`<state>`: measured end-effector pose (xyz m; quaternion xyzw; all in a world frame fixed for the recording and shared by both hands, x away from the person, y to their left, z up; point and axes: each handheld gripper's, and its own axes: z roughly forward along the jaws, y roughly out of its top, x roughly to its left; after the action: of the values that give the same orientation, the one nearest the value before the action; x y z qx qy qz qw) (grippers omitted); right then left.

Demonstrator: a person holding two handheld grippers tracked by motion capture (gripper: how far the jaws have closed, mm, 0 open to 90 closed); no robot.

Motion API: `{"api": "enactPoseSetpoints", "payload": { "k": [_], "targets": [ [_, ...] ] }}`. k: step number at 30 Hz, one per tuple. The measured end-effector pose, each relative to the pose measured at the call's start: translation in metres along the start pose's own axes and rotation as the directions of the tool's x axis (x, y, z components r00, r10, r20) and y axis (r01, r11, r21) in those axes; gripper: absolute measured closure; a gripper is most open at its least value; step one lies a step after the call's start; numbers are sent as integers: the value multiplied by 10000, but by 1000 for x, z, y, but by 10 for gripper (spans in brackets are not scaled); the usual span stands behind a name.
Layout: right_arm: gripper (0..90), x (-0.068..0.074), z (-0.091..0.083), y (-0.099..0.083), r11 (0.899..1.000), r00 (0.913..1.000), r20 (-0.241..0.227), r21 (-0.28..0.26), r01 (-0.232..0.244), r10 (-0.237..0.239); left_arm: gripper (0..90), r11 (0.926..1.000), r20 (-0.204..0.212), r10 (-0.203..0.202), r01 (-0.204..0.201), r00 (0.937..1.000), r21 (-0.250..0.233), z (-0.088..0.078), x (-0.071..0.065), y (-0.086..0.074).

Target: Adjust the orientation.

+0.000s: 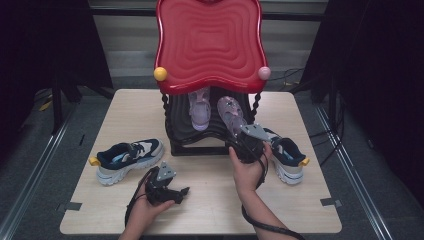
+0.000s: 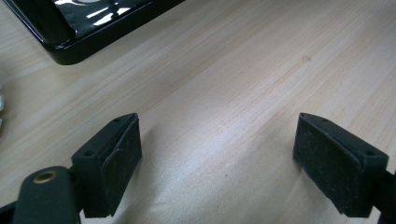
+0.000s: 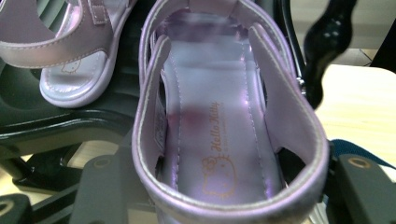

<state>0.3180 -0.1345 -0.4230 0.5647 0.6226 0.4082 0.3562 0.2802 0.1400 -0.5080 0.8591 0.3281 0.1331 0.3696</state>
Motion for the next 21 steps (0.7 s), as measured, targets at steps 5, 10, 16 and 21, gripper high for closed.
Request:
{"api": "enactPoseSetpoints", "payload": {
  "k": [5, 10, 16, 21],
  "targets": [
    [373, 3, 4, 6, 9999, 9999, 115, -126, -95, 97, 151, 10000, -12, -1, 1, 10000, 23, 0, 0, 0],
    [373, 5, 9, 10, 9998, 9996, 282, -207, -82, 88, 151, 10000, -11, 1, -1, 10000, 21, 0, 0, 0],
    [373, 9, 18, 14, 9993, 9988, 410, -251, -264, 274, 151, 10000, 2, -6, 6, 10000, 2, 0, 0, 0],
    [373, 13, 23, 16, 9991, 9984, 442, -230, -353, 363, 151, 10000, 2, -6, 6, 10000, -2, 0, 0, 0]
  ]
}}
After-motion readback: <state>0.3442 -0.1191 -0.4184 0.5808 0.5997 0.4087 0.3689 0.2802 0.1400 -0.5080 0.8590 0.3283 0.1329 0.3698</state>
